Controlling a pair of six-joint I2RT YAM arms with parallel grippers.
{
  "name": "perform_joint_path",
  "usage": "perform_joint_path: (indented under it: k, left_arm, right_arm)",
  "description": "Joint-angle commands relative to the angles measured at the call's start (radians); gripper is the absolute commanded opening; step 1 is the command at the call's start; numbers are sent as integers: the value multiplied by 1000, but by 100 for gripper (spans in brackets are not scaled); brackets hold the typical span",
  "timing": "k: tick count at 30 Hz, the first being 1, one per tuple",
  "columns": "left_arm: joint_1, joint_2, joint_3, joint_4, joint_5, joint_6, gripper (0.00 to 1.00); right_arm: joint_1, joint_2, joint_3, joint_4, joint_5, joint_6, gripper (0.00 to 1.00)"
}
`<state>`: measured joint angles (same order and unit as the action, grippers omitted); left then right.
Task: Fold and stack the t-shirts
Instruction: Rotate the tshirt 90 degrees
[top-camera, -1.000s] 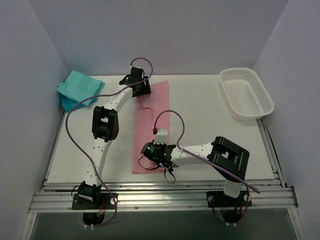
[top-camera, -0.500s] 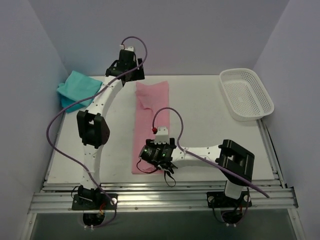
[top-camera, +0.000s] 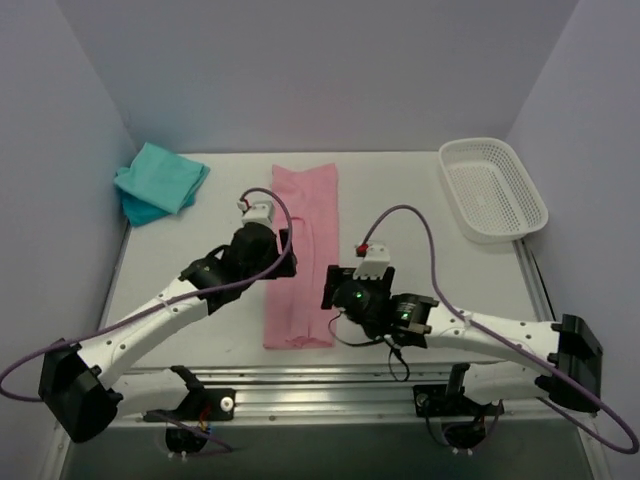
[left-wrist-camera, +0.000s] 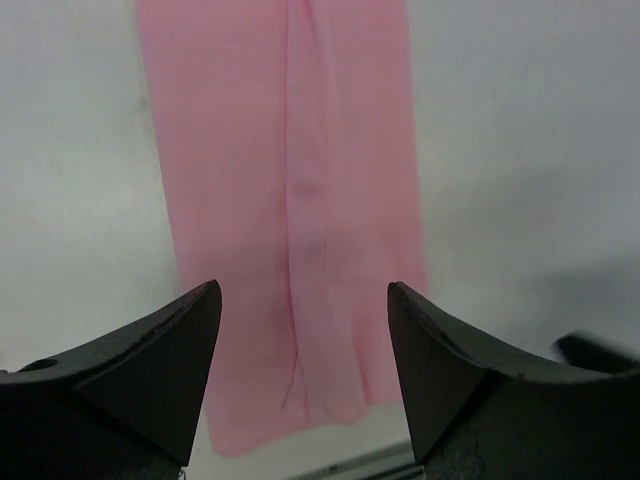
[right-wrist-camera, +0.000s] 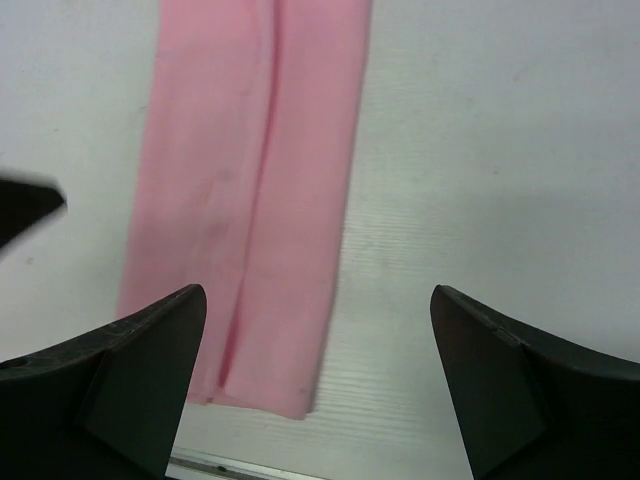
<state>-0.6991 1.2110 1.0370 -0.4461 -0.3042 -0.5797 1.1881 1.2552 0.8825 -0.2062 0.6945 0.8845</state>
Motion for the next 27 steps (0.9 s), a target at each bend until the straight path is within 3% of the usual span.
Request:
perform_joint_path:
  k: [1,5,8,14,21,27]
  left_arm:
    - [-143,-45,-214,60,-150,-225,76]
    - [-353,-21,-316,-11,-294,-380,75]
    - [-401,13,-330,-60,-326,-439,75]
    - [-439,-7,-379,-106,-357,-563,75]
    - [-444,-154,-546,-85,-362,-712,73]
    - [-453,-157,-586,-135,-374,-786,70]
  right_arm:
    - [-123,-189,-216,195,-262,-99,91]
    - [-131,-293,-310,197,-271,-58,91]
    - [-117,-242,-320,197,-286,-13,91]
    - [-122,-113,-388,410,-394,36,91]
    - [-131,73,-441,541,-444,88,90]
    - [-124,102,-526,652,-457,177,88]
